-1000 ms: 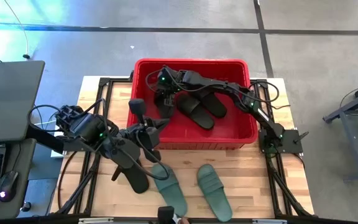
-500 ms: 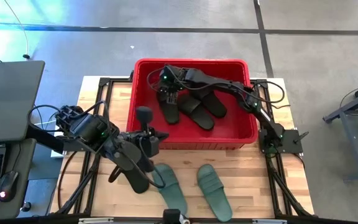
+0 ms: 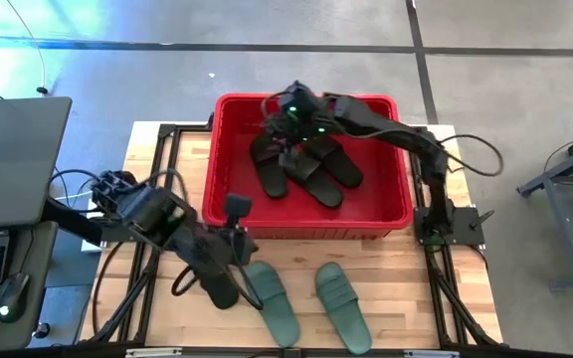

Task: Pick and place slides into bin
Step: Put the black slide into the red bin

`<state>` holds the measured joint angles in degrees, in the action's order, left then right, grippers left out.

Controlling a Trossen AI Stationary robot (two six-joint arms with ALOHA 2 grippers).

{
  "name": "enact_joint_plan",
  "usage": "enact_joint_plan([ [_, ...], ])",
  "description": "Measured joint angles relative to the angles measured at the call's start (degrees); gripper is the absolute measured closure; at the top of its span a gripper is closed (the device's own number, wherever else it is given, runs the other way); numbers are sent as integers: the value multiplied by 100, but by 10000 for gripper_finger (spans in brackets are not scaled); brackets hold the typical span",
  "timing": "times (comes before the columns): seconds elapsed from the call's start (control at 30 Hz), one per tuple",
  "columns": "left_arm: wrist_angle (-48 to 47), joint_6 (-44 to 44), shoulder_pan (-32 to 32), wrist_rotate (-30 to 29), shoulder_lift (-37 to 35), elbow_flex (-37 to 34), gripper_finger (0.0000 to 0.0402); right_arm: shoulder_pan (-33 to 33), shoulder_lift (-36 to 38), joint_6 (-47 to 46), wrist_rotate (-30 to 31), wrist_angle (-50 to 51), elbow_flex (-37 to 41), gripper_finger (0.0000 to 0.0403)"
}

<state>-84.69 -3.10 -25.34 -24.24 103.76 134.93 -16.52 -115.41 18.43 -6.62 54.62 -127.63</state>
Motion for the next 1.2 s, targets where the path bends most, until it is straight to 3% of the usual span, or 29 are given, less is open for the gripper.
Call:
enact_joint_plan([
  [0.07,-581,-175,-43,388,128,-11,399,125,327,-192,-286,105,0,249],
  [0.17,-424,-257,-99,772,279,-296,381,295,810,-516,-634,246,0,248],
  [0.43,-527,-1410,-283,1061,909,-1281,281,931,1718,-1333,-1346,629,0,248],
  [0.57,-533,-2200,-280,1649,1152,-1974,251,1326,1917,-1824,-1401,1018,0,253],
  [0.87,-528,-3562,-317,1712,1360,-3681,265,2200,1938,-2605,-1289,2017,0,252],
  [1.2,-529,-4480,-317,2230,1355,-4834,281,2749,1925,-1964,-1267,2117,7,251],
])
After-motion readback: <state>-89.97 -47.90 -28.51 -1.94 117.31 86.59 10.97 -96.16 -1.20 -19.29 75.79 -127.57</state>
